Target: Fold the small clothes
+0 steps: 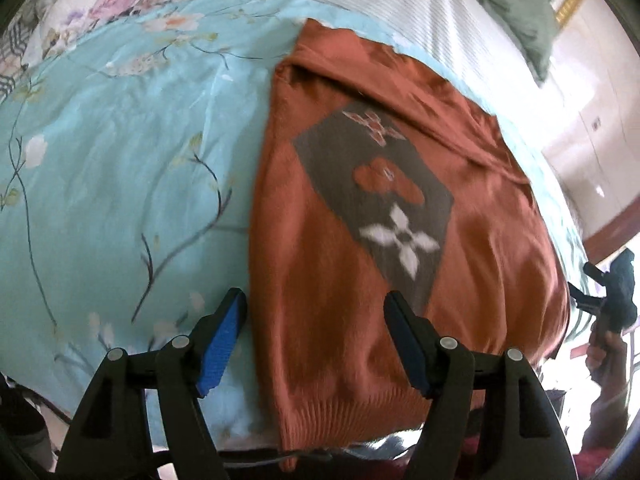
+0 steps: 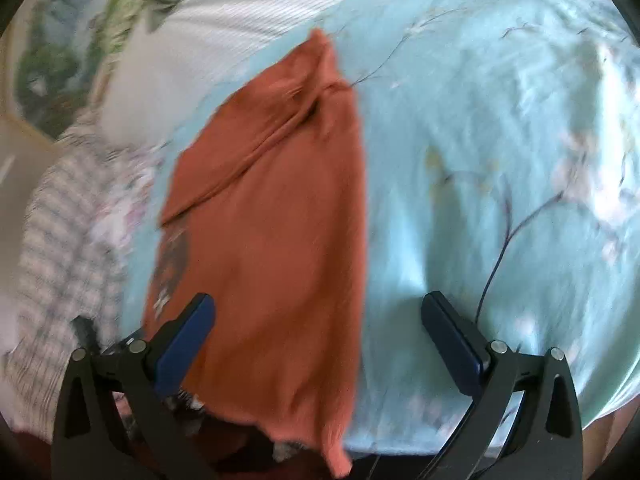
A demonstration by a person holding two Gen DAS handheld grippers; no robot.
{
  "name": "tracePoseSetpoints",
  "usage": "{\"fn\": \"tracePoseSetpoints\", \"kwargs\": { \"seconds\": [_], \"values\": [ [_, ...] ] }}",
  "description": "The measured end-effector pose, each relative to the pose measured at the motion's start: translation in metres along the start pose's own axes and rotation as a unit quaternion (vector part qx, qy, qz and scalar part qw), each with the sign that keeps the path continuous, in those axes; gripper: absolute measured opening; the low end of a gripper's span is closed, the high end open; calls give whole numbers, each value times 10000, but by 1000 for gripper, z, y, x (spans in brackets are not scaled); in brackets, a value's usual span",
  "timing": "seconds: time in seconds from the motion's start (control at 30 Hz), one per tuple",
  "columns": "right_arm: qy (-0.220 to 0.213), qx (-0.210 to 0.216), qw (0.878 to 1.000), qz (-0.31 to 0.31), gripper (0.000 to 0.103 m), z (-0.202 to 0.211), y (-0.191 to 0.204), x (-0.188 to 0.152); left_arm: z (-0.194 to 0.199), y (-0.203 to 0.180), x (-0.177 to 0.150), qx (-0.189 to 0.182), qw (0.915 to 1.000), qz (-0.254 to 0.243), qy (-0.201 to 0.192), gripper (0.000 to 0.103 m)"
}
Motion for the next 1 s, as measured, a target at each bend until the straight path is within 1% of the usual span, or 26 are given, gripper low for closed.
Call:
{"fn": "tracePoseSetpoints", "kwargs": {
  "seconds": [0.07,0.1,0.13,0.2,0.3,0.4,0.43,0.47,0.5,0.53,0.57,0.6,0.63,0.67,0.77,0.83,0.93,1.0],
  "values": [
    [152,519,9983,200,103,-1,17,-15,4,-3,-11,-173,9998,-113,65,68],
    [187,681,9970,327,103,-2,25,-20,7,-5,-16,-267,9994,-204,97,67],
    [155,755,9958,488,103,-3,31,-25,8,-6,-23,-319,9989,-303,130,65],
    [7,784,9941,750,103,-4,35,-32,8,-5,-30,-345,9984,-411,202,65],
    [-209,860,9921,889,103,-5,35,-33,10,-4,-34,-438,9977,-437,265,65],
    [-238,859,9921,879,102,-6,35,-31,9,-3,-33,-553,9970,-403,348,63],
    [-230,831,9921,909,100,-7,35,-31,9,-3,-33,-575,9968,-405,368,62],
    [-195,755,9924,948,97,-6,35,-34,8,-2,-33,-596,9966,-416,395,61],
    [-132,626,9928,1010,80,-7,34,-34,7,-2,-32,-605,9965,-413,415,60],
    [-42,428,9929,1106,49,-8,34,-35,7,-2,-31,-601,9964,-428,425,53],
    [48,228,9932,1138,33,-9,29,-35,7,-2,-30,-549,9966,-460,408,37],
    [124,155,9948,1001,6,-9,23,-37,6,-2,-30,-476,9970,-478,380,28],
    [174,213,9970,729,7,-10,14,-37,6,0,-29,-424,9973,-488,352,19],
    [160,319,9976,598,7,-9,11,-38,9,1,-28,-510,9971,-450,328,5],
    [-4,477,9973,553,7,0,13,-36,20,0,-25,-696,9971,-275,133,4],
    [-210,704,9961,495,7,8,19,-29,33,-3,-19,-913,9957,-110,-57,4],
    [-559,1126,9914,364,7,21,30,-11,53,-10,-5,-1260,9912,105,-383,3],
    [-746,1299,9881,357,7,29,37,3,66,-18,9,-1442,9876,211,-589,3]
  ]
}}
Point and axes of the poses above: each gripper's, at about its wrist camera, not at the fingertips, and z roughly against the way its jaws point, y to its left, x to its top, the point moved 9 cm from there along -z, roughly the way its jaws point, and after that the axes turned 11 degrees about z, right-handed, at the moved point
